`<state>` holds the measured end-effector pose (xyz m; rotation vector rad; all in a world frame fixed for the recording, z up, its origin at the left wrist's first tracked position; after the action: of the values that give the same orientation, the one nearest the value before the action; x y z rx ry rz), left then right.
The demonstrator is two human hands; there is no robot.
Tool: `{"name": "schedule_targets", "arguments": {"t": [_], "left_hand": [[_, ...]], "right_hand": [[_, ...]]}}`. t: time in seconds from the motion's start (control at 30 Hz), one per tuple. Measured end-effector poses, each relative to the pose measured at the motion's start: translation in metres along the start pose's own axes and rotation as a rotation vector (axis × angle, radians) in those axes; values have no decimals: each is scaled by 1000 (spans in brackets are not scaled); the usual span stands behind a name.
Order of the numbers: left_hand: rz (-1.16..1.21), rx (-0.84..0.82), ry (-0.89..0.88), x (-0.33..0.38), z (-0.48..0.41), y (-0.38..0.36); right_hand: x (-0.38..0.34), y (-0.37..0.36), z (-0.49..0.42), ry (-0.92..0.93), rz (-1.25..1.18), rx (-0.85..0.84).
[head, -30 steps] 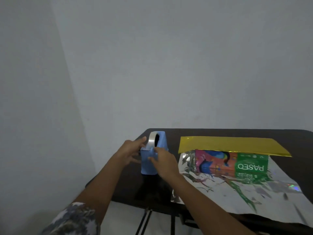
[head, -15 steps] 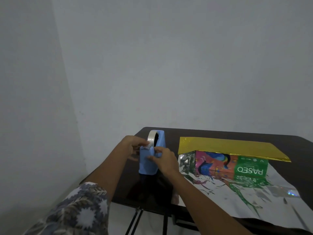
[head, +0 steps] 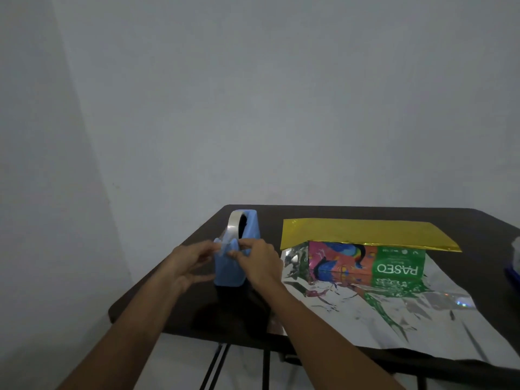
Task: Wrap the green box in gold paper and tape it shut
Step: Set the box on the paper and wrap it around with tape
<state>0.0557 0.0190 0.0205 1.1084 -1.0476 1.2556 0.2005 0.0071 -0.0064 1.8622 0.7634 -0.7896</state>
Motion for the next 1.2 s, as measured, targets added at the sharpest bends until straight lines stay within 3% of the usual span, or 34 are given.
{"name": "schedule_targets", "arguments": {"t": [0.13,0.4,0.6,0.77,0.97,1.03,1.2], "left_hand": [[61,16,-90,-21,9,-2],[65,269,-185,-31,-1,-25],[91,283,-133,-37,-14,-27],[93,305,-45,-54,-9,-22],[198,310,-254,-50,41,-32],[168,247,-350,-39,58,-58],[100,-179,-453,-15,77,-150]], "right_hand": [[7,-4,1,-15,-128,-56],[20,-8,-2,19,-220,-97],[22,-10,-2,35,-192,-93],[18,10,-1,65,-160,-283],[29,121,-2,272,109,-35],[51,165,-8,201,152,27],[110,228,-21,25,254,-9]]}}
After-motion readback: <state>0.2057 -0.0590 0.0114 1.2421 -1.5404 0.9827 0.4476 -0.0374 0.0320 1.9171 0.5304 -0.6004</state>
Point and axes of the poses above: each hand's wrist, its own z-axis away from the middle knuckle, its own y-axis out of the back of the hand, x = y × z, the point moved 1 cm from there along -z, towards the middle knuckle, and after that the axes turned 3 degrees about -z, right-handed, at the moved point
